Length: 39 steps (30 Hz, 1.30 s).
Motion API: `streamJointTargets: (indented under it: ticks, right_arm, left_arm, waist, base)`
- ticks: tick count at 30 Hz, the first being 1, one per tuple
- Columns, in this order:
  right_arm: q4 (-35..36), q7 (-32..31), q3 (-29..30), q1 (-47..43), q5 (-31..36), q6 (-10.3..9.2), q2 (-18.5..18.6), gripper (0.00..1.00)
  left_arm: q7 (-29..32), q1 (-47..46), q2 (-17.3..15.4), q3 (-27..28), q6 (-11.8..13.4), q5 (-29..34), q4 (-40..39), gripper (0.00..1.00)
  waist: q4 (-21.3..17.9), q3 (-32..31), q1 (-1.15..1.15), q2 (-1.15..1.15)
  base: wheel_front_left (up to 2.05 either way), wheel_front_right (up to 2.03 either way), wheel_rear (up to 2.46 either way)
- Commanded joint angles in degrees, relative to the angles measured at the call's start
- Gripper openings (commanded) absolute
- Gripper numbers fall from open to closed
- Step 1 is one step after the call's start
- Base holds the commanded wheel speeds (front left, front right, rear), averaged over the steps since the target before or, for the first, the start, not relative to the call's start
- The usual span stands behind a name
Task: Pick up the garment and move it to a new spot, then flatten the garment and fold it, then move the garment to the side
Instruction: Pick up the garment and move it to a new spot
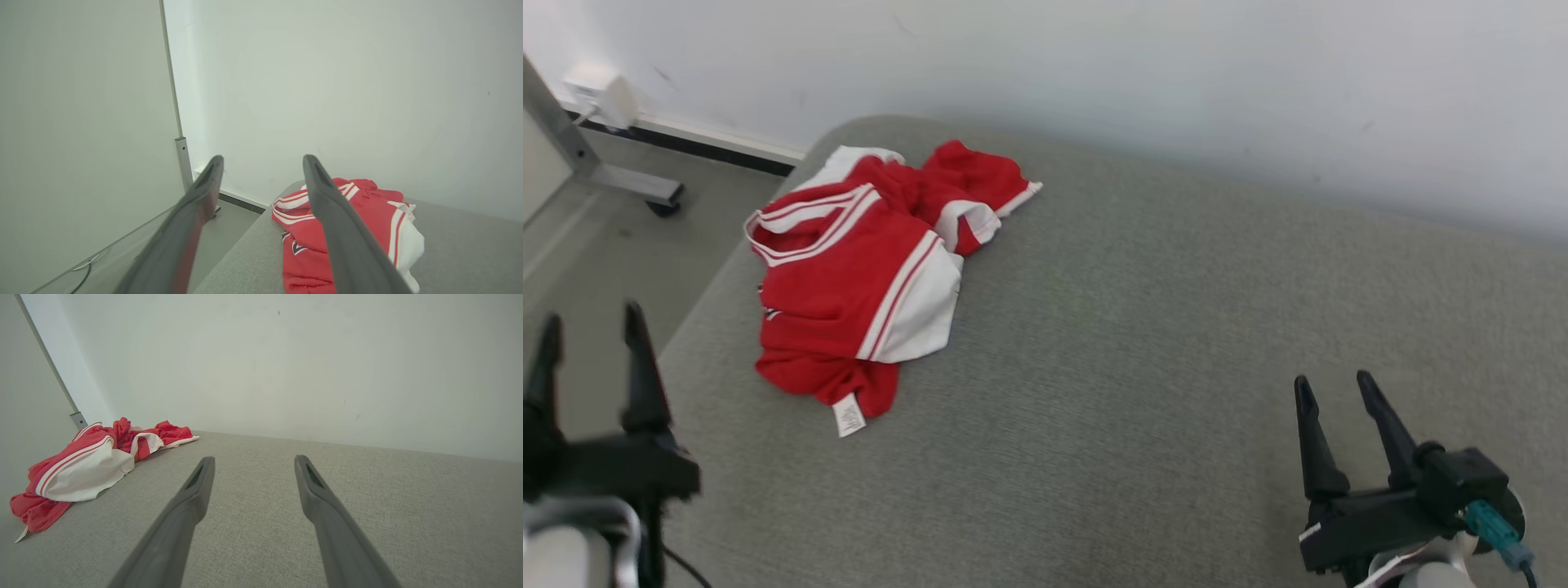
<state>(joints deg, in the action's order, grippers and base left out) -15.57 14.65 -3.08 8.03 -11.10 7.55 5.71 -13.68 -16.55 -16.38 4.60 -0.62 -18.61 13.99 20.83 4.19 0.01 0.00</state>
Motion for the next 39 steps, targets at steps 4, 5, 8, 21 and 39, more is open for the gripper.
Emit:
streamJointTargets:
  ticks: [4, 5, 8, 21, 39]
  right_arm:
    - [1.25, -0.01, 0.64, 2.84, 0.83, -0.12, 0.78, 1.00]
    - [1.52, 0.03, 0.92, 3.28, 1.01, -0.12, 0.92, 1.00]
    - [2.14, 0.16, 1.67, 4.54, 1.42, -0.12, 1.00, 1.00]
    - [3.50, 0.52, 4.37, 6.80, 3.06, -0.12, 0.08, 1.00]
    - [3.58, 0.51, 4.08, 5.77, 3.57, -0.12, -0.06, 1.00]
  left_arm:
    - [1.21, -8.15, -2.56, 1.08, -0.99, -1.53, 2.44, 1.00]
    - [1.63, -9.91, -3.20, 1.31, -1.25, -1.85, 3.01, 1.00]
    - [2.61, -14.91, -5.35, 1.88, -2.03, -2.57, 5.52, 1.00]
    - [10.34, -25.95, -12.05, 0.96, -3.64, -3.46, 19.59, 1.00]
    - [30.41, -28.07, -12.98, -2.76, -6.03, -7.77, 40.41, 1.00]
  waist:
    - [-9.43, 9.64, -0.01, 0.00]
    - [-10.45, 10.68, -0.01, 0.00]
    - [-13.39, 13.48, -0.01, 0.00]
    - [-22.40, 19.36, -0.01, 0.00]
    - [-24.05, 16.94, -0.01, 0.00]
  base:
    - [0.00, 0.00, 0.00]
    - [0.00, 0.00, 0.00]
    - [0.00, 0.00, 0.00]
    - [0.00, 0.00, 0.00]
    - [0.00, 0.00, 0.00]
